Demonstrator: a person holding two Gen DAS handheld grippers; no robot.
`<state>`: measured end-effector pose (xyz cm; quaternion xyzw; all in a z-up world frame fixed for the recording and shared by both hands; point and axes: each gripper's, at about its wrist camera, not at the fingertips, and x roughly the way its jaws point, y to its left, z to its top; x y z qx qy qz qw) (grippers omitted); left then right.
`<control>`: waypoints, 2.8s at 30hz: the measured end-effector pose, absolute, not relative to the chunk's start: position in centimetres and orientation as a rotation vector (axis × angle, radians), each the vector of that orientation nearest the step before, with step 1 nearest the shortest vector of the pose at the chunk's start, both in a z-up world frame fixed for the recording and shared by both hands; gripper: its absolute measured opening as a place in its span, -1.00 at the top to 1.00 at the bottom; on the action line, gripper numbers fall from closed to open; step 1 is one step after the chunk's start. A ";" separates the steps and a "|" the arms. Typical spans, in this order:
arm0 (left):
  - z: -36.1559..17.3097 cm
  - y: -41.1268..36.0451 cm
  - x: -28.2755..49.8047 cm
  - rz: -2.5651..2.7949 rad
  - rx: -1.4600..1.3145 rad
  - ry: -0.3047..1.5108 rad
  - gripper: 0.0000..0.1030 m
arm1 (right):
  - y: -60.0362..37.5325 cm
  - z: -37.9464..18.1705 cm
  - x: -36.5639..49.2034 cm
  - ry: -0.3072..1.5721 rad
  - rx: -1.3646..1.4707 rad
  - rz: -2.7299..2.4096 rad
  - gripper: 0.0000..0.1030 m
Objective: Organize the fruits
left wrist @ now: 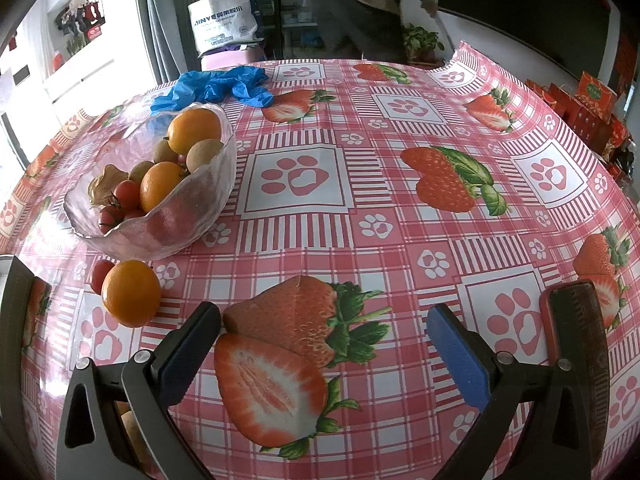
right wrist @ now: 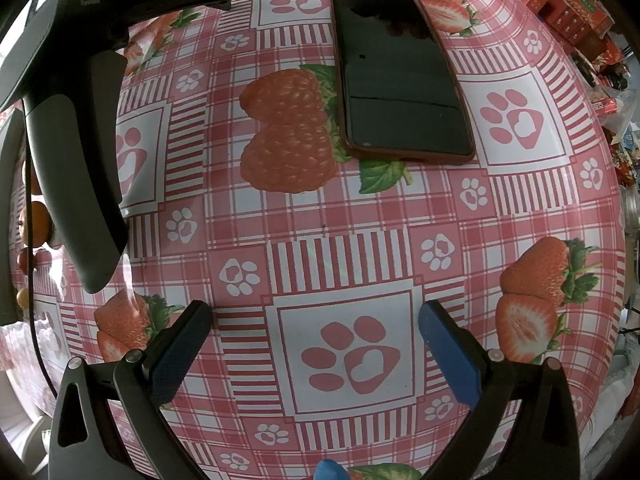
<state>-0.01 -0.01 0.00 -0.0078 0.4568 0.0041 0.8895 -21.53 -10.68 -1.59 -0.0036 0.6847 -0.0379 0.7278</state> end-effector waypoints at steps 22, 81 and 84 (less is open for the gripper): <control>0.0 0.0 0.0 0.009 -0.016 0.949 -1.00 | -10.8 -1.7 -21.3 1.503 0.032 -0.053 -1.00; 3.6 18.4 -7.1 0.106 -0.053 1.300 -1.00 | -10.9 -1.7 -21.4 1.543 0.034 -0.065 -1.00; 2.1 18.3 -6.4 0.079 -0.069 1.352 -1.00 | -10.9 -1.7 -21.3 1.543 0.034 -0.065 -1.00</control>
